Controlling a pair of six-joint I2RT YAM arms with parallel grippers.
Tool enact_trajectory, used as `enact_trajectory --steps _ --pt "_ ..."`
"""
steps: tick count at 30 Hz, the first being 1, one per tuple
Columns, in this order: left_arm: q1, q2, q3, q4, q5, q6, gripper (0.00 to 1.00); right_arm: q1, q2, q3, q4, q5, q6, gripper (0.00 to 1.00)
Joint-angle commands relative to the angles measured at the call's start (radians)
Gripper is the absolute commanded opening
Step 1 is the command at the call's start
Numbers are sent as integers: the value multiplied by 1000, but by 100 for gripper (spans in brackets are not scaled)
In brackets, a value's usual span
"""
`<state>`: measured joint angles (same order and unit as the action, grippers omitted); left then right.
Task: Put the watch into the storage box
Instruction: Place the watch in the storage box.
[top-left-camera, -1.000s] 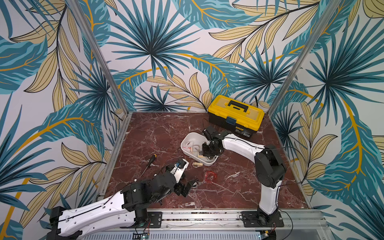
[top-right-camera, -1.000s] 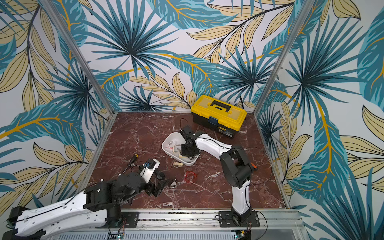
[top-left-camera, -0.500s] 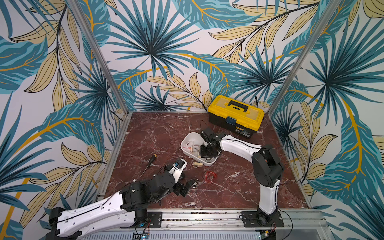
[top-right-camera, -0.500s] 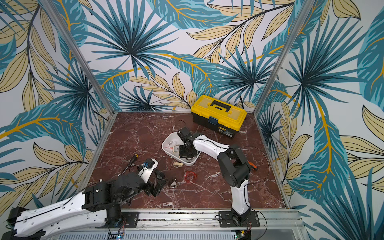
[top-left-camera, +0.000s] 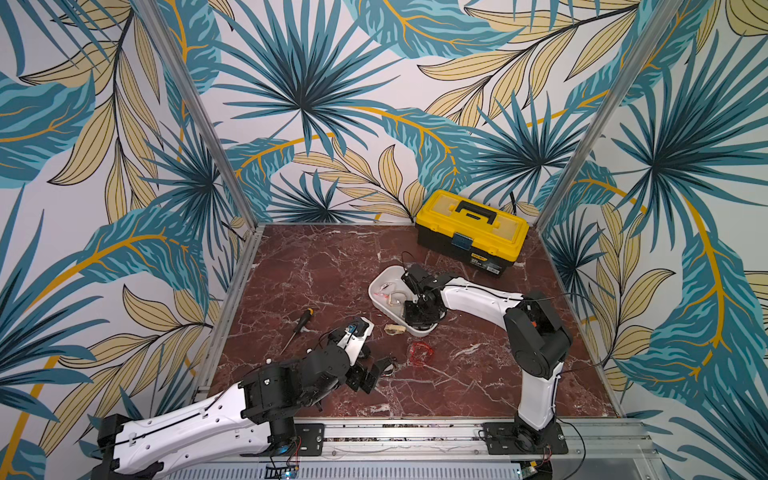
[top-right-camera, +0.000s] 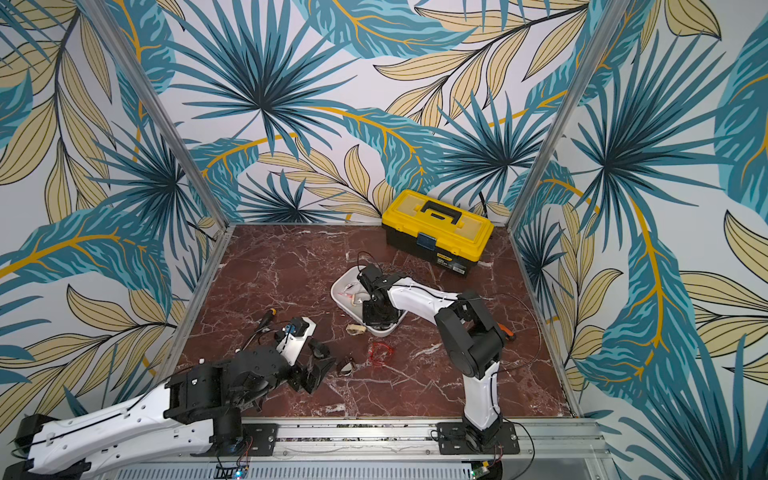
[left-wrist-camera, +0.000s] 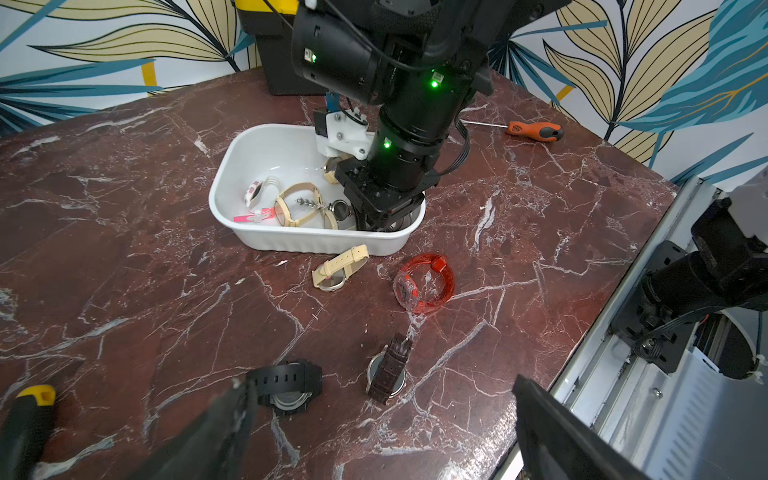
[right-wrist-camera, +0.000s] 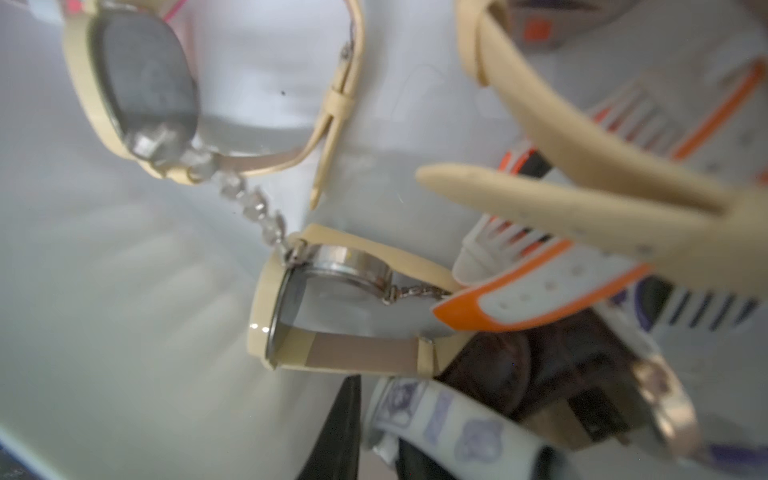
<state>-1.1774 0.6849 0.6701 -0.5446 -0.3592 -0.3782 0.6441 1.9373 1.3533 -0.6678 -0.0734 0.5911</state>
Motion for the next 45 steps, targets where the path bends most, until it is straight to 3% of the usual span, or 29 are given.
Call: enact_trajectory --steps 1,5,16,19,26,30,36,45 --pt "-3 -10 -14 5 -11 -5 100 2 -44 -7 -45 24 10 28" --pt "-2 -9 -12 6 -9 -4 100 3 -62 12 -56 38 6 35" --pt "-1 -7 -12 12 2 -2 100 0 -134 51 -110 80 -16 37" --pt "-2 -2 -16 21 11 5 100 -4 -178 41 -109 83 -24 42" --pt "-2 27 -17 57 40 15 100 -70 -293 0 -155 144 -32 46" --pt "-2 83 5 87 89 30 100 -215 -425 -123 -174 176 -35 50" --pt "-2 168 37 158 169 68 100 -577 -632 -344 -168 178 -68 56" --pt "-1 298 67 299 251 131 100 -906 -571 -433 -103 100 -100 57"
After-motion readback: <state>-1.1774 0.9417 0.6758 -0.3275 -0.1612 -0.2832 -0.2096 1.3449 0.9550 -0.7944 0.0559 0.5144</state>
